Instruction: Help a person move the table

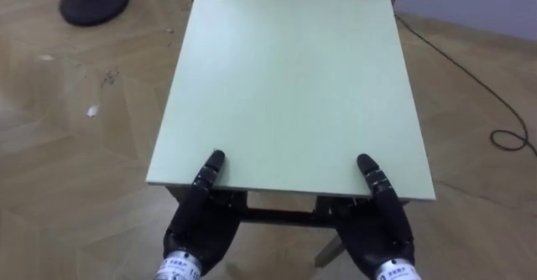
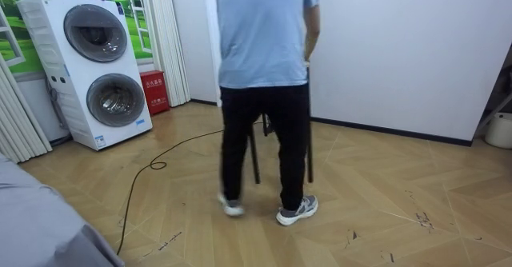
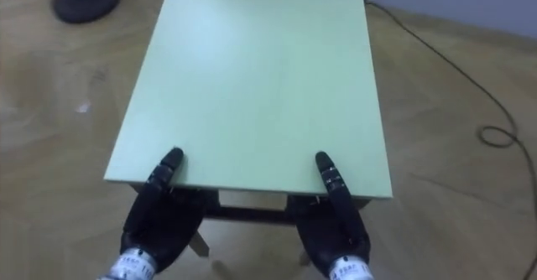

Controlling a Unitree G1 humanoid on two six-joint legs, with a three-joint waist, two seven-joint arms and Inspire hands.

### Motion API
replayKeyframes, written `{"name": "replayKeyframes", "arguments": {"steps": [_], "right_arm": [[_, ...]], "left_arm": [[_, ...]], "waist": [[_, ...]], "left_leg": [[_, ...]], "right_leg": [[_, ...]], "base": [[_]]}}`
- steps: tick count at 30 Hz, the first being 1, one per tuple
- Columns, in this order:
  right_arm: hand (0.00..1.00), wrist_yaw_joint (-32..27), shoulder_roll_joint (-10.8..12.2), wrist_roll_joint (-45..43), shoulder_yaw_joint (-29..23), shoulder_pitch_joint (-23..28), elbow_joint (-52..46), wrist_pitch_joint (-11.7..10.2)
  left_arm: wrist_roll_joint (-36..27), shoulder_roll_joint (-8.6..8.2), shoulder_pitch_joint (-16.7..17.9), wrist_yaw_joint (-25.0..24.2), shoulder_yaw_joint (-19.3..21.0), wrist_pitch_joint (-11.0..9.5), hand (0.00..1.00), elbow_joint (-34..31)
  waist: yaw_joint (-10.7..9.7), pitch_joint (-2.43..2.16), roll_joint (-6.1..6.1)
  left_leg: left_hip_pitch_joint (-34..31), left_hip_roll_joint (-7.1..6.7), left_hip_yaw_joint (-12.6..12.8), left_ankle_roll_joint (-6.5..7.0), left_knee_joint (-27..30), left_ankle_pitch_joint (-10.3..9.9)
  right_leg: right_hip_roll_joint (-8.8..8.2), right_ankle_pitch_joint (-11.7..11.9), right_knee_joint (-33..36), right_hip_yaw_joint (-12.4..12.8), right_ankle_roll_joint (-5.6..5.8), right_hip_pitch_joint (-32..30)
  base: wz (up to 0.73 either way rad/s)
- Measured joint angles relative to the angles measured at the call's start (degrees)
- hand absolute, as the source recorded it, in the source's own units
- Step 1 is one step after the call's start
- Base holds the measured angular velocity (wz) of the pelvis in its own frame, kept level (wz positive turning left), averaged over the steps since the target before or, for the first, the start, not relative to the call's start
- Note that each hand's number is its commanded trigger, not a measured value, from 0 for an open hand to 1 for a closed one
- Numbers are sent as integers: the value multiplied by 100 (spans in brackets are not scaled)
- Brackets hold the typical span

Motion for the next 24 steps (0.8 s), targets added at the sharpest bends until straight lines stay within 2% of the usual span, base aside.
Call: {"name": "replayKeyframes", "arguments": {"steps": [2,5,7,10,11,12,13,14,15,16,18,19,20,21,22,23,24], "right_arm": [[100,0,-10,0,-4,-1,0,6],[100,-5,-17,-3,-48,-26,-2,88],[100,-17,-8,-2,-29,-27,-2,103],[100,-31,-16,-48,-24,-28,-1,123],[100,-41,-18,-75,-23,-23,-1,136],[100,-56,-18,-128,-23,-10,-1,153],[100,-65,-27,-151,-24,-11,-1,161],[100,-70,-49,-181,-23,-10,-1,182],[100,-85,-38,-211,-22,-11,-1,195],[100,-95,-31,-220,-23,-11,-1,195],[100,-150,-33,-226,-29,-9,0,188],[100,-151,-31,-226,-40,-4,0,186],[100,-150,-24,-256,-64,17,0,184],[100,-149,-7,-325,-80,29,-1,198],[100,-149,4,-355,-91,32,-2,200],[100,-149,18,-387,-99,33,-6,203],[100,-149,34,-381,-107,31,-7,205]], "left_arm": [[-2,6,2,0,0,0,100,-1],[-2,-1,3,0,0,-14,100,-6],[-5,0,14,0,1,-48,100,-7],[-5,17,63,-1,1,-61,100,-7],[-5,22,95,-1,3,-64,100,-7],[-6,58,145,-1,5,-75,100,-10],[-7,89,162,-1,5,-75,100,-14],[-7,161,181,0,4,-68,100,-14],[-6,185,188,0,3,-62,100,-13],[-6,193,188,0,3,-61,100,-12],[-1,135,210,0,-8,-59,100,-6],[9,116,210,0,-9,-60,100,-7],[41,109,210,11,-9,-63,100,-7],[39,126,215,21,-9,-67,100,-5],[39,132,214,22,-13,-66,100,-5],[37,123,213,22,-13,-66,100,-6],[37,71,211,20,-12,-90,100,-6]], "waist": [[12,-14,26],[173,-32,63],[322,-30,67],[348,-23,77],[426,-20,75],[470,-13,86],[475,-7,93],[471,1,104],[490,10,94],[514,20,84],[565,39,80],[537,43,76],[390,55,59],[230,67,34],[151,71,16],[64,76,-28],[76,67,-62]], "left_leg": [[-28,-5,0,7,7,25],[-86,-35,-12,37,3,60],[-83,-83,-50,52,0,68],[-76,-128,-53,92,-11,91],[-82,-136,-53,97,-18,92],[-87,-205,-78,117,-24,99],[-97,-215,-100,147,-24,103],[-143,-238,-179,206,-8,102],[-194,-316,-258,251,27,96],[-198,-335,-282,282,31,100],[-297,-523,-599,370,117,95],[-335,-566,-711,400,111,115],[-415,-706,-1009,472,106,180],[-462,-862,-1307,521,115,244],[-476,-942,-1449,543,125,273],[-494,-1097,-1704,576,131,331],[-519,-1187,-1842,585,127,371]], "right_leg": [[-33,-28,0,-174,14,49],[-94,-41,35,-305,33,56],[-163,-71,115,-348,74,74],[-240,-81,137,-479,101,124],[-297,-101,215,-486,133,112],[-353,-119,277,-513,160,107],[-398,-142,337,-545,182,99],[-490,-196,460,-649,217,91],[-598,-257,621,-727,260,67],[-668,-294,720,-761,271,57],[-832,-386,961,-932,356,68],[-879,-411,1003,-920,399,74],[-906,-454,1018,-729,469,103],[-869,-523,993,-220,562,138],[-843,-563,980,79,597,142],[-780,-636,948,638,647,140],[-697,-681,900,836,656,140]], "base": [[53],[27],[17],[25],[14],[14],[32],[44],[45],[43],[55],[100],[138],[146],[138],[108],[90]]}}
